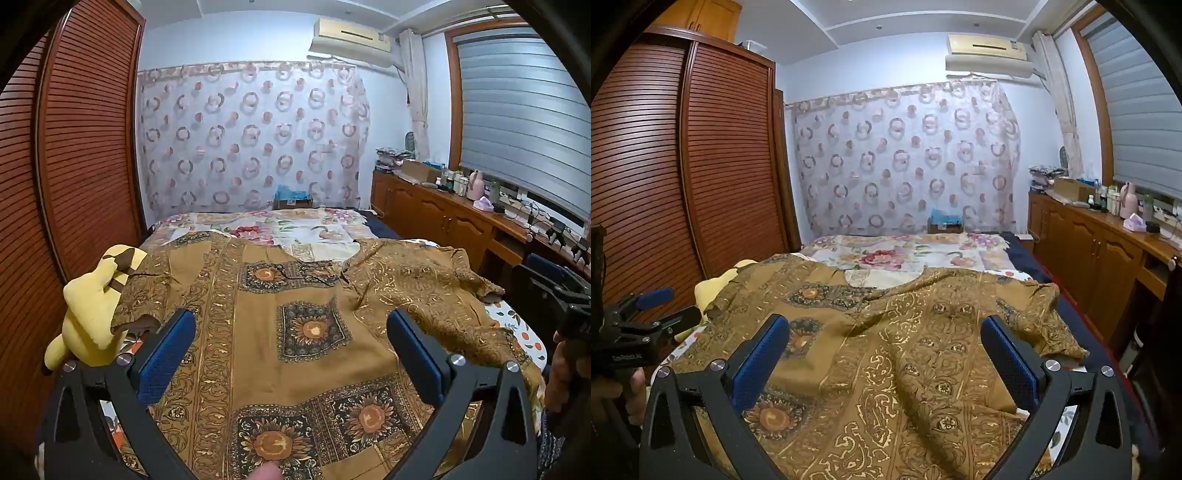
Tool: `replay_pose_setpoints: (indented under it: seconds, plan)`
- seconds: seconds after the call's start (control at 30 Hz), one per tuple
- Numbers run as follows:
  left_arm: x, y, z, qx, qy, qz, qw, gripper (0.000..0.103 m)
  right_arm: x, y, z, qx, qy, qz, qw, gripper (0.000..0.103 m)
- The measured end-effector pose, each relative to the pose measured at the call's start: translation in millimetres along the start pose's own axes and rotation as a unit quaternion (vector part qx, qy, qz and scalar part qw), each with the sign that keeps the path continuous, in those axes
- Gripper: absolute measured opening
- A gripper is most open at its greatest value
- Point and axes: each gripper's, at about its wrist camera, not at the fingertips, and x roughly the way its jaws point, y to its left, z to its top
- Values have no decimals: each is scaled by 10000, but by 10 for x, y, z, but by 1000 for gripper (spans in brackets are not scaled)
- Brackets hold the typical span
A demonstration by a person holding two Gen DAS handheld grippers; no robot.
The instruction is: Fold small clothes
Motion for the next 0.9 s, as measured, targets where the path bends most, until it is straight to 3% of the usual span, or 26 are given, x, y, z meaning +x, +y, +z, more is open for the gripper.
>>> replay_pose_setpoints:
  seconds: [0.9]
  plan:
    - [-59,25,72,-36,-45,19,10000,103,-23,58,3,-104,46,-13,9999,103]
